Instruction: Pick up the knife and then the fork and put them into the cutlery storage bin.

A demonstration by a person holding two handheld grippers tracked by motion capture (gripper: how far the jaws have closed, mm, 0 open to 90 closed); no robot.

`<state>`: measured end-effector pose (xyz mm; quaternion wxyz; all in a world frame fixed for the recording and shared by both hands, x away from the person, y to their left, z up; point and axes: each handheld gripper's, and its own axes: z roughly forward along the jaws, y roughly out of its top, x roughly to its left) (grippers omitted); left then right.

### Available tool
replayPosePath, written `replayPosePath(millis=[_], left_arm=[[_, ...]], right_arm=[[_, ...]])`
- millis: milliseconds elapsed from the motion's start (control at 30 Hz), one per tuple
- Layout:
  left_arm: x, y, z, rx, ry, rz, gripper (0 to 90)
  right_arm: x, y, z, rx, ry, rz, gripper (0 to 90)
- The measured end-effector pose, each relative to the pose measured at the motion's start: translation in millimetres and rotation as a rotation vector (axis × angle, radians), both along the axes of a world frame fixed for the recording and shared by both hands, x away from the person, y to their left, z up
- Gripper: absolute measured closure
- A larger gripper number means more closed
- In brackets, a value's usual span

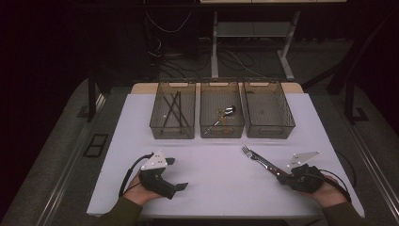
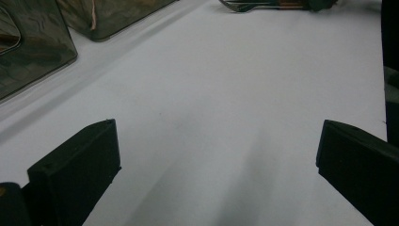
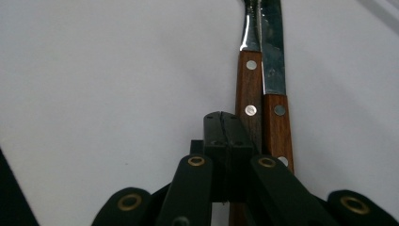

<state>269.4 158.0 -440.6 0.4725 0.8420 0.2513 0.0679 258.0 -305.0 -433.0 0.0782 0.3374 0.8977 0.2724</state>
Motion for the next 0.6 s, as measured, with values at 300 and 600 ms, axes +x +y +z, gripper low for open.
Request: replayPosePath(millis=[300, 600], left_arm=[[0.2, 0.0, 0.0, -0.003, 0.001, 0.0, 0.0], [0.4, -0.3, -0.4, -0.004, 0.003, -0.002, 0.0]], right_arm=[[2.3, -7.0, 11.4, 0.035, 0.011, -0.011, 83.7], [22.3, -20.5, 28.8, 0.02, 0.074, -0.037, 60.3]])
